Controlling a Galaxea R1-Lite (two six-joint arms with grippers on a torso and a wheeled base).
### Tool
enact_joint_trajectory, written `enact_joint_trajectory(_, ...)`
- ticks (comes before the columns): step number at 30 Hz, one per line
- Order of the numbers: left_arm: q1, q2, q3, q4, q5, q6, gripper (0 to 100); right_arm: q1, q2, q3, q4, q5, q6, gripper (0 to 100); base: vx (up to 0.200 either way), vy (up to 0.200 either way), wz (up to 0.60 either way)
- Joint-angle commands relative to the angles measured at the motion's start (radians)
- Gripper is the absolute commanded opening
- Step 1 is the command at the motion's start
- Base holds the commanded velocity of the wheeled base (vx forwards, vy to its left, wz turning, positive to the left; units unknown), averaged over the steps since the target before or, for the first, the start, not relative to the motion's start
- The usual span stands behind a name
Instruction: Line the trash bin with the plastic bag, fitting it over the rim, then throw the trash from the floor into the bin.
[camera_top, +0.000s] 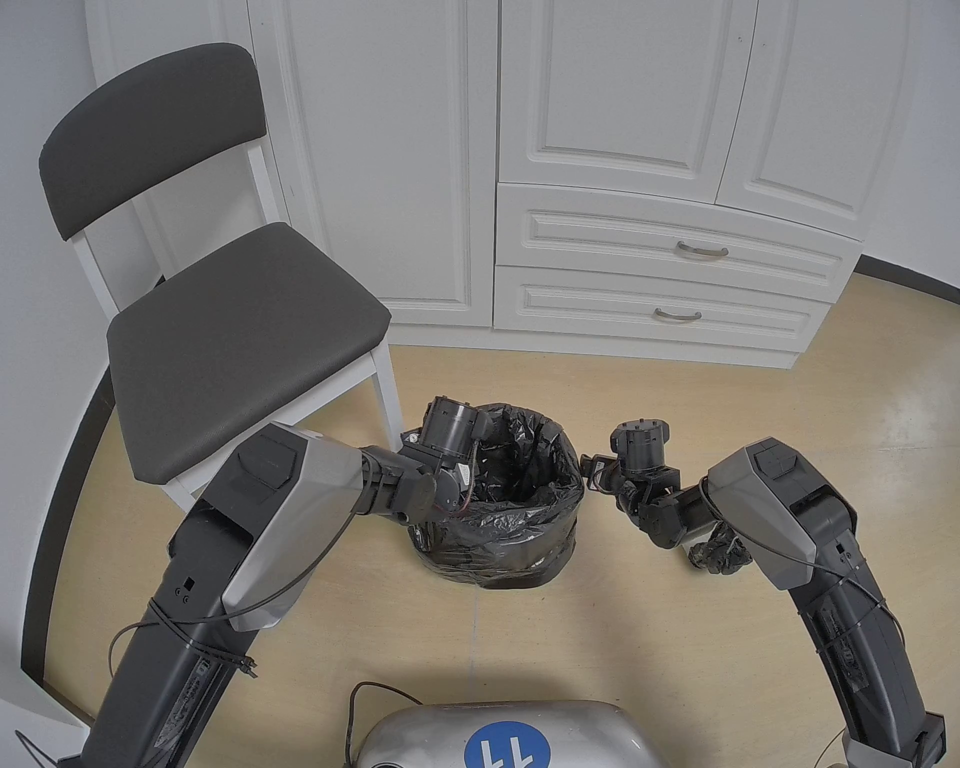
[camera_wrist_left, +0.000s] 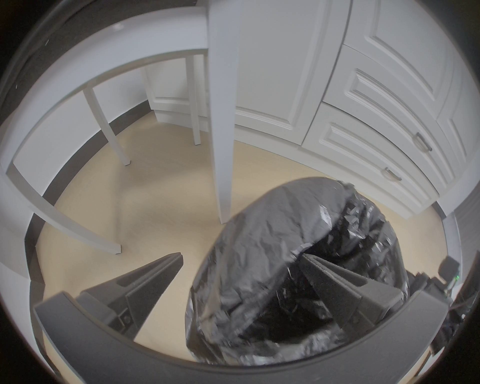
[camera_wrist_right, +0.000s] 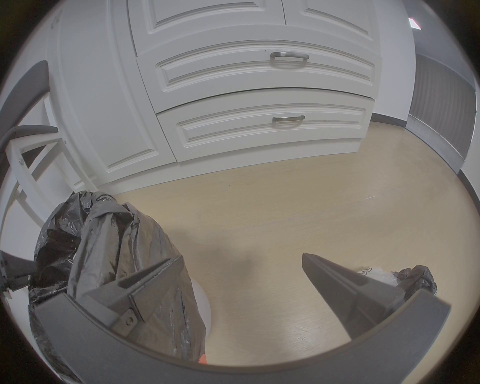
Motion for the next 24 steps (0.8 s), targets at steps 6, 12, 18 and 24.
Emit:
enact_joint_trajectory(6,0.035,0.02,-0.002,-0.107,0.002,-0.007,100,0.001,0.002,0.001,0.0,0.0,0.001,100,0.0,0.0,0.0)
enact_joint_trajectory(12,0.058,0.007,-0.002,-0.109,0.002,-0.013,100,0.001,0.002,0.001,0.0,0.0,0.001,100,0.0,0.0,0.0)
enact_joint_trajectory(18,0.058,-0.001,-0.002,-0.109,0.002,-0.028,100,0.001,0.002,0.001,0.0,0.0,0.001,100,0.0,0.0,0.0)
enact_joint_trajectory(24,0.067,-0.007,-0.002,-0.109,0.003,-0.027,100,-0.001,0.0,0.001,0.0,0.0,0.001,100,0.0,0.0,0.0)
